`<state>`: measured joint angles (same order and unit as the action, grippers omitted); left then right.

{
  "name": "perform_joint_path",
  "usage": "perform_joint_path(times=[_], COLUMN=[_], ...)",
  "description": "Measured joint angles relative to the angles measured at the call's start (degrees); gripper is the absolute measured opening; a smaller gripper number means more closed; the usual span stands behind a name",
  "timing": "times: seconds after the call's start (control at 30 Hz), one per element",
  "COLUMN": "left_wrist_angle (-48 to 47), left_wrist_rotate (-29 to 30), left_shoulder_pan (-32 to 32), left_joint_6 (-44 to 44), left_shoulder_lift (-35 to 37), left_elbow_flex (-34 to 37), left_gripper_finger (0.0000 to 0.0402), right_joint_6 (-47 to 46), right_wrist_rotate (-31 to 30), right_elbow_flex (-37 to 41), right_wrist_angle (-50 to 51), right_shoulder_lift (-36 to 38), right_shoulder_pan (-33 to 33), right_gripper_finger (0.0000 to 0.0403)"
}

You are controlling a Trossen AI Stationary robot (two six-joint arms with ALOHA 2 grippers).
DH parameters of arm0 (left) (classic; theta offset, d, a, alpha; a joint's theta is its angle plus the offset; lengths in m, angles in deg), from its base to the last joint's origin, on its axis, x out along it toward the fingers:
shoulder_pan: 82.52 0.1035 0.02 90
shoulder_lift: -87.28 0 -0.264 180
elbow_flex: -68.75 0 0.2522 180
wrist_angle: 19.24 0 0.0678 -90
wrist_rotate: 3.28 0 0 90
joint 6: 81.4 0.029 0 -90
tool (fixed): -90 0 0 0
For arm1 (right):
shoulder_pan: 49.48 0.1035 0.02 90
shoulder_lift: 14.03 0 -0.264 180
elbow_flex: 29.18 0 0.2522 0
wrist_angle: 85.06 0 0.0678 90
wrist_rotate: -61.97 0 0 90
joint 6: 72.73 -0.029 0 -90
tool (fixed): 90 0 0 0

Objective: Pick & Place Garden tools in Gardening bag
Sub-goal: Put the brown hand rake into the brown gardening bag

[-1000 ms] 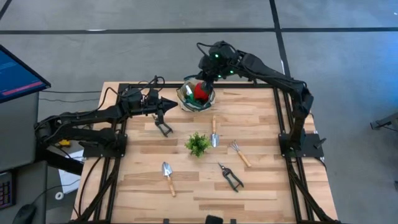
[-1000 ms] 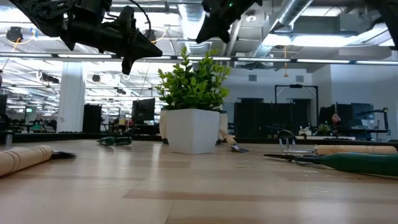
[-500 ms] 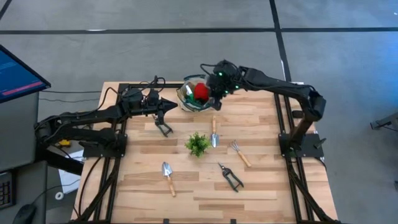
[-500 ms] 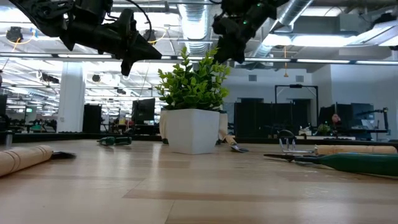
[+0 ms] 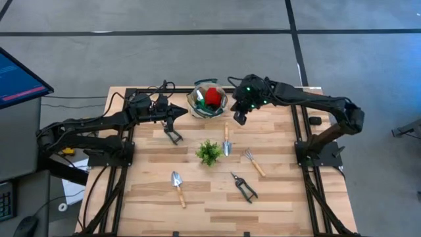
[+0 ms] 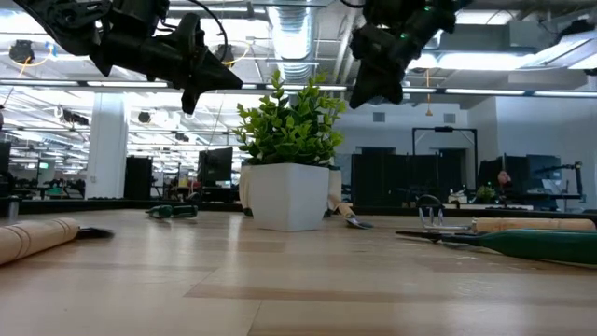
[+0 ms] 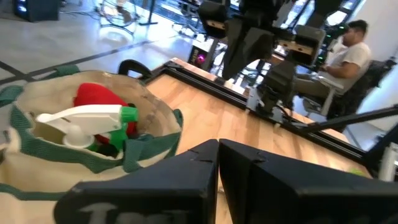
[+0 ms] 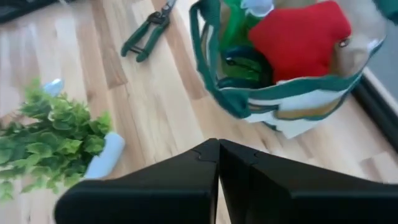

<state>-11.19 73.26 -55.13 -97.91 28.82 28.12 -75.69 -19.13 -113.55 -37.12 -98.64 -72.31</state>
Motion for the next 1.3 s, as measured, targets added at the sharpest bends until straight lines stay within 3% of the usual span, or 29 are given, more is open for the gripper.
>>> perform_joint_path(times=[0.4,1.3], left_wrist_angle=[0.11,0.27], left_wrist_rotate=[-3.78,-2.22], left_shoulder_pan=[-0.82,-11.34], left_joint_6=[-0.39,-0.41], left_shoulder_lift=[0.00,0.01], left_elbow_flex=[0.00,0.02], left_gripper_finger=[0.0002,0.0002], right_joint_6=[-8.12,-22.02], right_wrist_rotate=[-4.00,-12.20], right_elbow_flex=[8.49,9.91], right_wrist_angle=[-4.57,3.48], right_shoulder_lift=[4.91,4.86], right_shoulder_pan=[5.85,19.40], right_gripper_finger=[0.0000,0.0000])
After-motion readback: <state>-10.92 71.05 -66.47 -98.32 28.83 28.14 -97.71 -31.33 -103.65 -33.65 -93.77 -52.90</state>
